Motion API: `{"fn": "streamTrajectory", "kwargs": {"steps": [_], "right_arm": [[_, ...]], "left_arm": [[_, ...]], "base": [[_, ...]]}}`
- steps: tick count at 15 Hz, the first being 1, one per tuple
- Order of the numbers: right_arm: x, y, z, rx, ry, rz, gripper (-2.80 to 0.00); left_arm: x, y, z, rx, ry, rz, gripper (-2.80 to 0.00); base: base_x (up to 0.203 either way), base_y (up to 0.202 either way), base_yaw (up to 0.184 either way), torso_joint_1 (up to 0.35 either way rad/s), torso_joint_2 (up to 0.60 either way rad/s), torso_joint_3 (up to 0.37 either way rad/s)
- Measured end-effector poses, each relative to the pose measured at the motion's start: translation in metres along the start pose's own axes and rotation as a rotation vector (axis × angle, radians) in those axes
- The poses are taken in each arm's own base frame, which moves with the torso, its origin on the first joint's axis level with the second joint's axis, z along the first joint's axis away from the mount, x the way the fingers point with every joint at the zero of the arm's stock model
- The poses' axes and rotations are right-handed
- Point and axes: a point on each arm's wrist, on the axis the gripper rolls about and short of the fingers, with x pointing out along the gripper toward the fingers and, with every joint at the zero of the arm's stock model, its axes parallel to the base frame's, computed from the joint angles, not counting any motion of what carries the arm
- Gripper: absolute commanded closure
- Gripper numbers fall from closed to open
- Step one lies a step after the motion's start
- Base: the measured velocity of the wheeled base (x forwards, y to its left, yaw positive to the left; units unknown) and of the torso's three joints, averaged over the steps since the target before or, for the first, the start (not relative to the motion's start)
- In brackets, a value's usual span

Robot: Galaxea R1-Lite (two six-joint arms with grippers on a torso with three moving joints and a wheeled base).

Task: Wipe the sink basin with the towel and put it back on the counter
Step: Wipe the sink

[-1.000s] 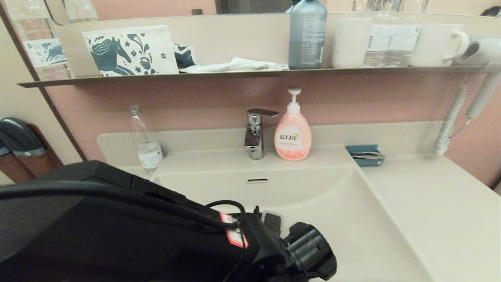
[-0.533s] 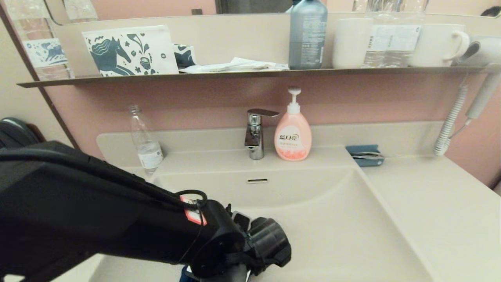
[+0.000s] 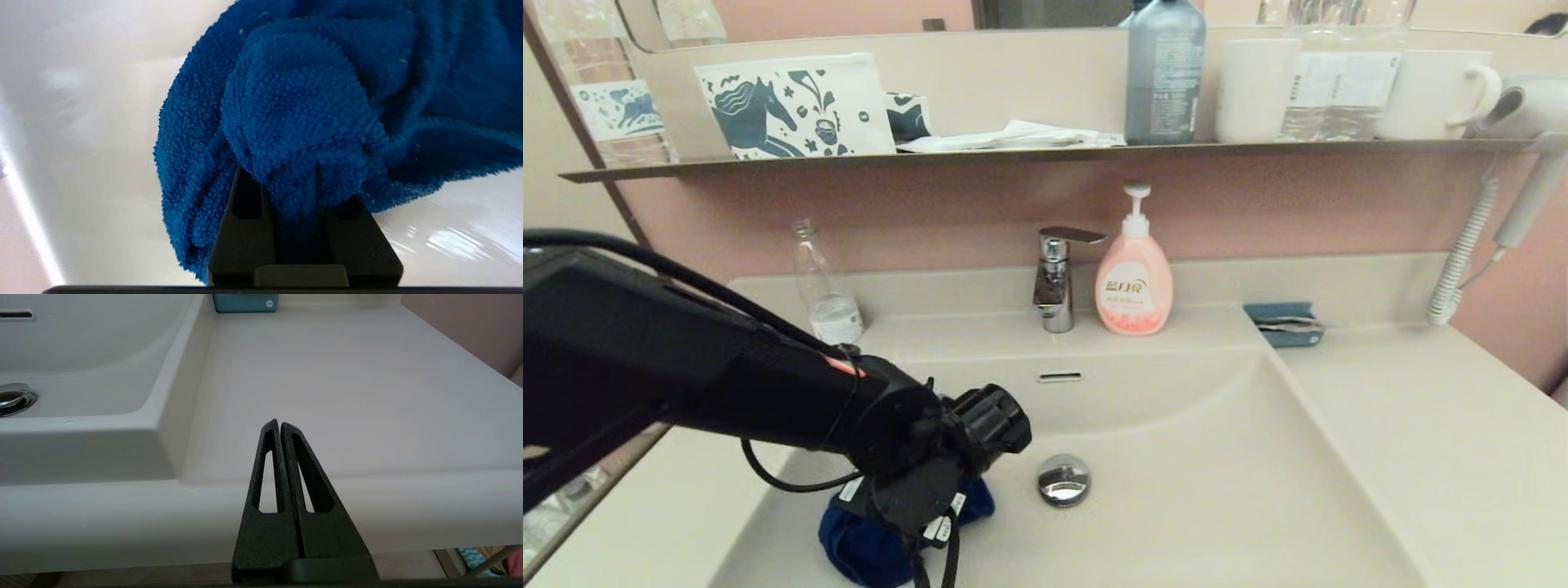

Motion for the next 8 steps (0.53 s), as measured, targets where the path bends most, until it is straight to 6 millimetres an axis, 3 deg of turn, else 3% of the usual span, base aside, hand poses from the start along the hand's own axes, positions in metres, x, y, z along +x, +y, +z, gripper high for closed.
{"fn": "streamTrajectory", "kwargs": {"steps": [8], "right_arm": [[0.0,0.0,0.0,0.0,0.0,0.0,0.0]], "left_arm": [[0.037,0.061,0.013,-0.059,0.078,0.15,0.0]], "base": [[0.0,0.0,0.0,0.0,0.0,0.0]]}}
